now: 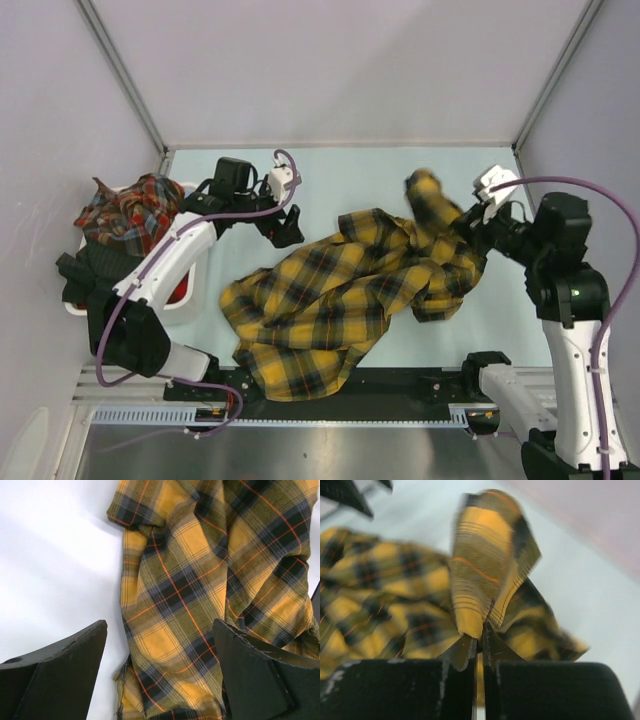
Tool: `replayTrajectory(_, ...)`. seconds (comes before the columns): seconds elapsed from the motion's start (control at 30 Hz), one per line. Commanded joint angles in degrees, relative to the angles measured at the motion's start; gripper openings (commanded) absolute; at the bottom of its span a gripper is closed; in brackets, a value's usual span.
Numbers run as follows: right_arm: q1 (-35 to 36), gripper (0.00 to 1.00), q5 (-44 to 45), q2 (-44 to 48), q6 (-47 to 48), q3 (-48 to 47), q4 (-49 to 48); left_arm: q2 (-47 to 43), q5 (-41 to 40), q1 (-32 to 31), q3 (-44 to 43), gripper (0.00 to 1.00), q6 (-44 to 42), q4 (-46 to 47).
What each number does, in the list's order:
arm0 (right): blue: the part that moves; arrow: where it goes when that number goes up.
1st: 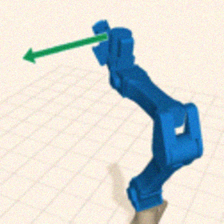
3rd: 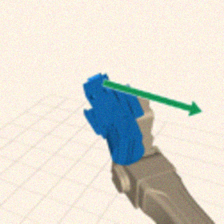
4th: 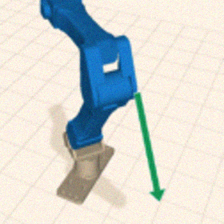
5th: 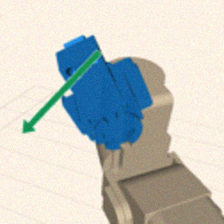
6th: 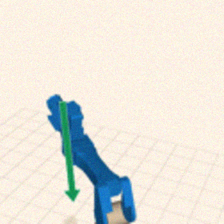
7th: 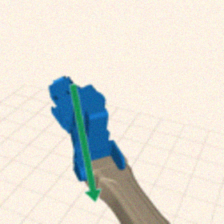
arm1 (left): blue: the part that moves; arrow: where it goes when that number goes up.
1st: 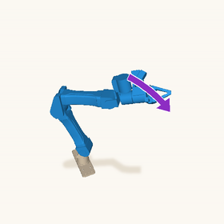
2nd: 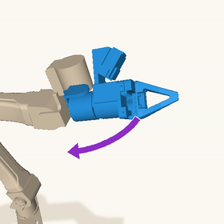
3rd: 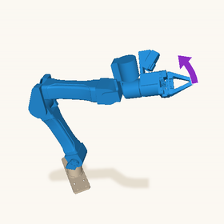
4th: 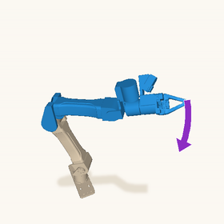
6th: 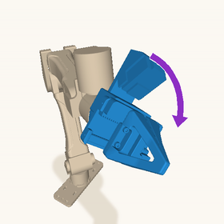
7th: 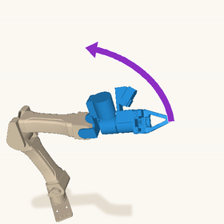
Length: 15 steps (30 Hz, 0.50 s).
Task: Fold and stack the long sleeve shirts
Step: Flatten the shirt out
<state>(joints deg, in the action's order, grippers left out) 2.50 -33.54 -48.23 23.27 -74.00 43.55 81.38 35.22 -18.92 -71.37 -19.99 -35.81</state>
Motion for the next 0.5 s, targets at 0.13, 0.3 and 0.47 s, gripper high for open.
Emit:
replayTrajectory(0.13, 1.01, 0.0, -0.72, -5.64, -5.42, 12.64, 10.5, 8.16, 4.67, 0.02, -1.22, 0.9, 2.93, 8.2)
replayTrajectory(0.3, 1.1, 0.0, -3.02, -8.37, -3.32, 13.44, 10.59, 18.79, 5.56, -0.59, -7.45, 0.89, 12.93, 15.41)
replayTrajectory(0.47, -2.05, 0.8, -4.95, -12.85, 8.25, 9.32, 18.02, 31.34, 5.21, -2.88, -17.45, 0.91, 17.61, 18.32)
